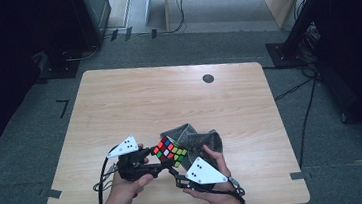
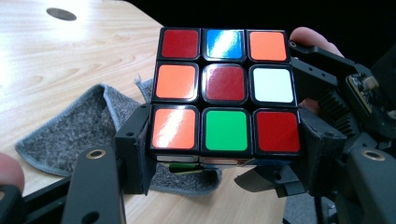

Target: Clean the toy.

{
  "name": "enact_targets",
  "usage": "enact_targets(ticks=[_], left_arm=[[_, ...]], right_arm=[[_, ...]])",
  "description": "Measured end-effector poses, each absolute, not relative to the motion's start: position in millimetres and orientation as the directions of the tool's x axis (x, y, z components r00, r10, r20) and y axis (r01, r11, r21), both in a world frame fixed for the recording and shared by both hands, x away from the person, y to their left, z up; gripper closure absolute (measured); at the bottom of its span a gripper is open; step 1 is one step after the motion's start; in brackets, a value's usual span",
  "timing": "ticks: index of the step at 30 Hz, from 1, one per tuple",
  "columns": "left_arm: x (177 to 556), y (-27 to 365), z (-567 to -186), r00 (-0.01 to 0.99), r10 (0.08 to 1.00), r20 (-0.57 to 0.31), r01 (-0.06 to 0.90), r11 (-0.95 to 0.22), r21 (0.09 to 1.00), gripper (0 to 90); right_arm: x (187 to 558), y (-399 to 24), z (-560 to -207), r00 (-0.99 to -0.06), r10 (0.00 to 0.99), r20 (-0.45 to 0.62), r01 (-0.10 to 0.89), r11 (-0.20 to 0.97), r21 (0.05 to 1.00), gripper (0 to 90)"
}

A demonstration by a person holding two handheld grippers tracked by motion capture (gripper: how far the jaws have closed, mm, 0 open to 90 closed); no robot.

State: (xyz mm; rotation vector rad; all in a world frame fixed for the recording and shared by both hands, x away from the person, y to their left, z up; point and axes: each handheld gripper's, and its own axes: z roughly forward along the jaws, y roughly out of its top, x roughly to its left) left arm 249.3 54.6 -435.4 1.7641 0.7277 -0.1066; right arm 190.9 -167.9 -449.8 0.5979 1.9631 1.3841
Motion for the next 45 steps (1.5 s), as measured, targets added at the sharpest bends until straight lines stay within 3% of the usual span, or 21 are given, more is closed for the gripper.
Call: enact_targets(ticks=[3, 10, 19, 27, 30, 35, 45], left_arm=[[250.7, 54.5, -435.4, 0.786, 0.429, -0.446, 0.542, -0.130, 0.830, 33.9], [254.7, 56.5, -437.4, 0.775, 0.403, -0.488, 0.570, -0.111, 0.814, 32.7], [257.3, 77.9, -425.6, 0.788, 0.437, -0.434, 0.491, -0.019, 0.871, 18.1], [253.5, 85.3, -434.9, 0.820, 0.544, -0.177, 0.296, -0.138, 0.945, 19.7], [250.3, 82.4, -439.0, 0.833, 0.542, -0.110, 0.241, -0.176, 0.954, 19.9], [238.3, 67.1, -448.1, 0.836, 0.540, 0.099, 0.098, -0.324, 0.941, 20.1], [225.5, 48.7, -451.5, 0.799, 0.536, 0.272, -0.010, -0.440, 0.898, 16.3]], right_arm=[[188.6, -166.8, -449.2, -0.672, 0.691, -0.266, -0.002, 0.357, 0.934, 33.8], [188.0, -165.5, -449.3, -0.666, 0.699, -0.259, 0.013, 0.358, 0.934, 34.4], [194.2, -174.4, -453.0, -0.659, 0.723, -0.208, 0.078, 0.341, 0.937, 34.8], [201.2, -193.1, -441.2, -0.632, 0.770, -0.086, 0.168, 0.244, 0.955, 34.8], [202.0, -200.3, -434.2, -0.626, 0.780, -0.004, 0.214, 0.177, 0.961, 34.8], [201.6, -204.1, -425.6, -0.622, 0.776, 0.104, 0.284, 0.100, 0.954, 34.8], [198.5, -190.6, -420.6, -0.627, 0.752, 0.203, 0.394, 0.082, 0.916, 34.7]])
